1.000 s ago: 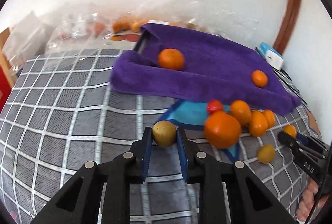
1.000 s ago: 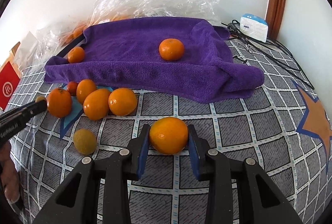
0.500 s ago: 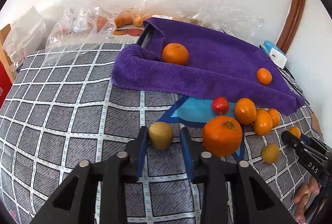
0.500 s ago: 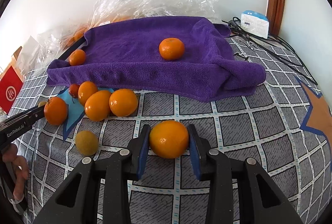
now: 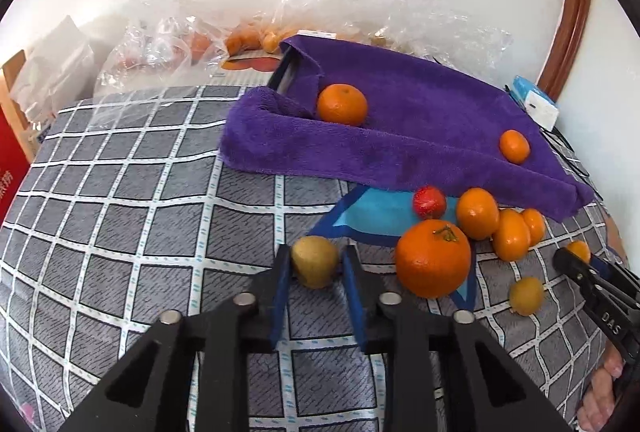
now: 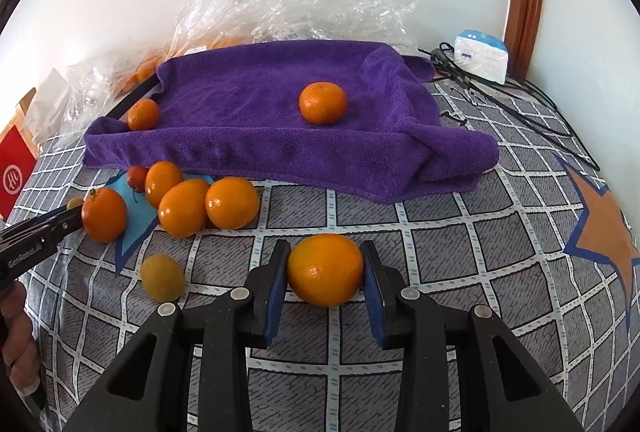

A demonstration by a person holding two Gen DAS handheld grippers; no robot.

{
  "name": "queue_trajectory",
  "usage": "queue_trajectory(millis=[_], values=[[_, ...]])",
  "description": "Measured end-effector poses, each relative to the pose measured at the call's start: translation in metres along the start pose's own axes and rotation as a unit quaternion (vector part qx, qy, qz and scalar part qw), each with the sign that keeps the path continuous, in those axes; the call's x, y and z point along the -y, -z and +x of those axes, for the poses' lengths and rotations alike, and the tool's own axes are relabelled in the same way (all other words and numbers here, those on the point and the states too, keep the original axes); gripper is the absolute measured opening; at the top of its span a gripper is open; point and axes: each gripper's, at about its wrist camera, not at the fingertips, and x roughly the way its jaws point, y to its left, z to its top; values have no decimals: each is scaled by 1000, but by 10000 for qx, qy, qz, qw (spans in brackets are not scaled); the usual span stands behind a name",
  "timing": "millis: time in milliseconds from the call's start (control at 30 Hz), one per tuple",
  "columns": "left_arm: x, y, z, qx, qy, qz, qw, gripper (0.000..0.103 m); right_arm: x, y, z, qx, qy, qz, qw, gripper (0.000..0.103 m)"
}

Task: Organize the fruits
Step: 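Grasp a small yellow-green fruit with the left tool while the right tool holds its orange, then carry the orange and the yellow-green fruit over the purple towel tray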

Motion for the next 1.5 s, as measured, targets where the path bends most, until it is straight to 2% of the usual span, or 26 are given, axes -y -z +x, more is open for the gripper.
queue_trajectory(millis=[100, 333, 467, 600, 867, 967, 1100, 1200, 1500], values=[[-3, 1, -4, 95, 42, -45, 9999, 23, 0, 1, -5, 121, 5, -11, 9999, 35], [-3, 5, -24, 596, 189, -28, 9980, 23, -3, 1, -6, 141, 40, -97, 9998, 35], [-4, 4, -24, 570, 156, -55, 9982, 23, -2, 1, -6, 129, 29, -84, 9999, 35], [-3, 4, -28, 705, 276, -85, 9971, 23, 2, 2, -11, 242, -31, 31, 9997, 35], [-8, 4, -35, 911, 267, -255, 9952, 23, 5, 2, -14, 347, -78, 153, 9992, 35], [-11, 3, -39, 954, 426, -334, 9940, 23, 9, 2, -14, 348, -176, 239, 9990, 35], [-13, 2, -43, 1087, 355, -382, 9927, 23, 13, 0, -18, 295, -167, 308, 9990, 35], [-16, 1, -44, 1100, 374, -440, 9922, 23, 18, -6, -28, 384, -301, 448, 9978, 35], [-19, 0, -43, 1184, 275, -495, 9914, 23, 20, -27, -48, 755, -129, 369, 9964, 35]])
